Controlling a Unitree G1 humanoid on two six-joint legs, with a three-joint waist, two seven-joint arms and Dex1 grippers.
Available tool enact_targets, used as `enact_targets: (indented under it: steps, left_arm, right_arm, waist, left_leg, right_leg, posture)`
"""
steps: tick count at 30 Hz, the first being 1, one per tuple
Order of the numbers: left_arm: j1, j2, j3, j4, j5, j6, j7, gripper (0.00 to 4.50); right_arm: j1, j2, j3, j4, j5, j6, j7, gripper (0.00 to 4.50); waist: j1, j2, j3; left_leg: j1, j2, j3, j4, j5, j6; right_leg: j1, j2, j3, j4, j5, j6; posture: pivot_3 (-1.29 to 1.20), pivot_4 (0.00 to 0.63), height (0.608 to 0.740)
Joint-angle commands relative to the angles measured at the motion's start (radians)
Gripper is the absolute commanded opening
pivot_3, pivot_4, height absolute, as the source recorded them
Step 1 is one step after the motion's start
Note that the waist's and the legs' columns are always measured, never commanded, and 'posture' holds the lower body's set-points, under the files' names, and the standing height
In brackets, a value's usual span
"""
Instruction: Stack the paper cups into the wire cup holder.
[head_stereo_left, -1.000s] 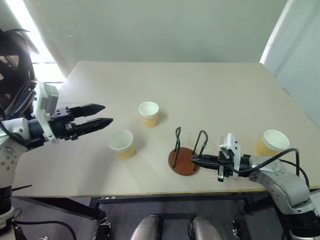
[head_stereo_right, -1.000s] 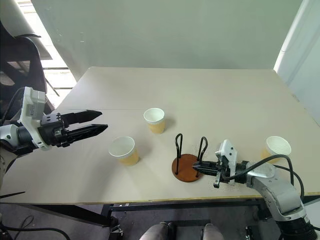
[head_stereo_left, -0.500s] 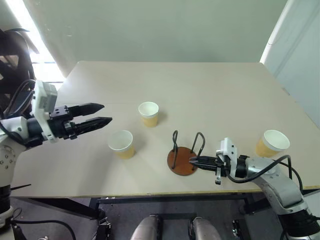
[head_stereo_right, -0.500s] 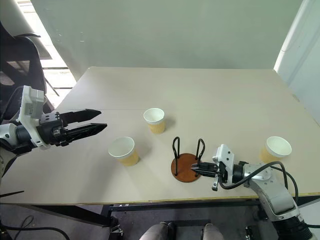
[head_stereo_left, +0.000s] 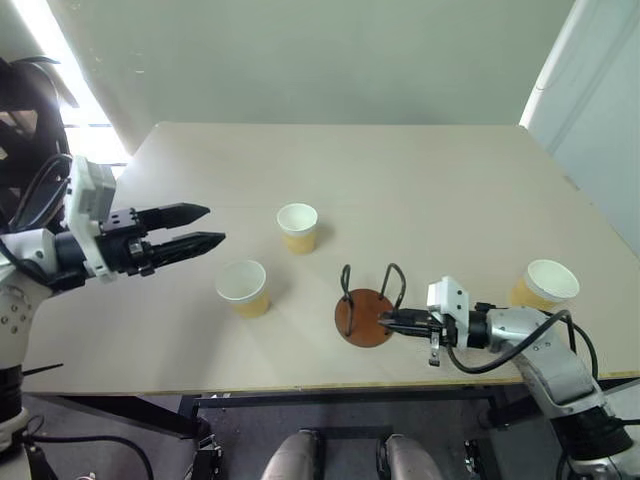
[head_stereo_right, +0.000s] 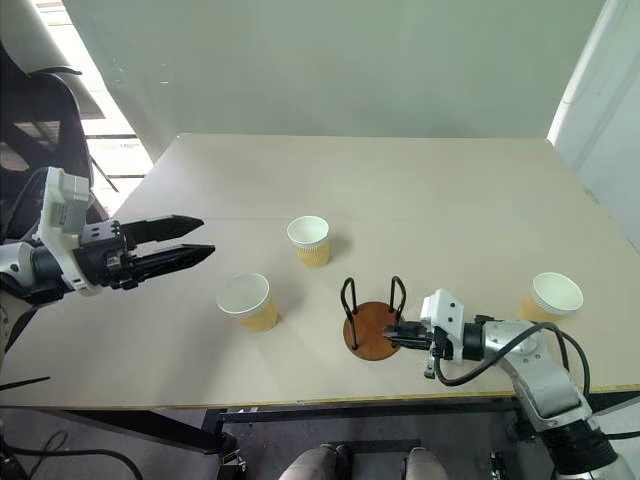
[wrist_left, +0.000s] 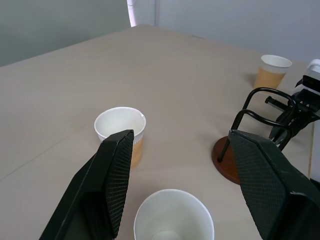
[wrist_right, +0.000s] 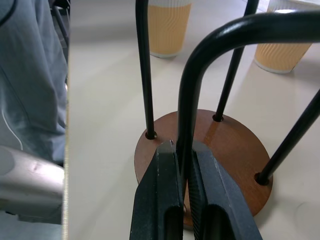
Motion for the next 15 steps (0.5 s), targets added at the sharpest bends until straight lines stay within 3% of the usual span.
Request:
enact_targets:
  steps: [1, 10, 15]
  left_arm:
    - [-0.019, 0.019, 0.005, -0.006, 0.001, -0.008, -0.006, 3.25]
    - [-0.024, 0.019, 0.003, 0.001, 0.004, -0.01, -0.009, 3.25]
    - [-0.024, 0.027, 0.008, 0.009, 0.007, -0.014, -0.016, 3.25]
  right_arm:
    - [-0.019, 0.0, -0.008, 0.003, -0.006, -0.019, 0.006, 0.27]
    - [-0.029, -0.017, -0.01, -0.002, -0.006, 0.009, 0.018, 3.0]
    - [-0.03, -0.093, -0.067, -0.06, 0.039, 0.089, 0.049, 3.0]
  waist:
    - [0.0, 0.0, 0.0]
    - [0.0, 0.0, 0.0]
    - [0.001, 0.0, 0.0]
  left_leg:
    - [0.0, 0.0, 0.0, 0.0, 0.0, 0.0]
    - [0.0, 0.0, 0.0, 0.0, 0.0, 0.0]
    - [0.0, 0.0, 0.0, 0.0, 0.0, 0.0]
  right_leg:
    - [0.0, 0.0, 0.0, 0.0, 0.0, 0.0]
    - [0.0, 0.0, 0.0, 0.0, 0.0, 0.0]
    - [0.0, 0.0, 0.0, 0.0, 0.0, 0.0]
  posture:
    - [0.0, 0.15, 0.74]
    - [0.0, 0.15, 0.74]
    - [0.0, 0.15, 0.74]
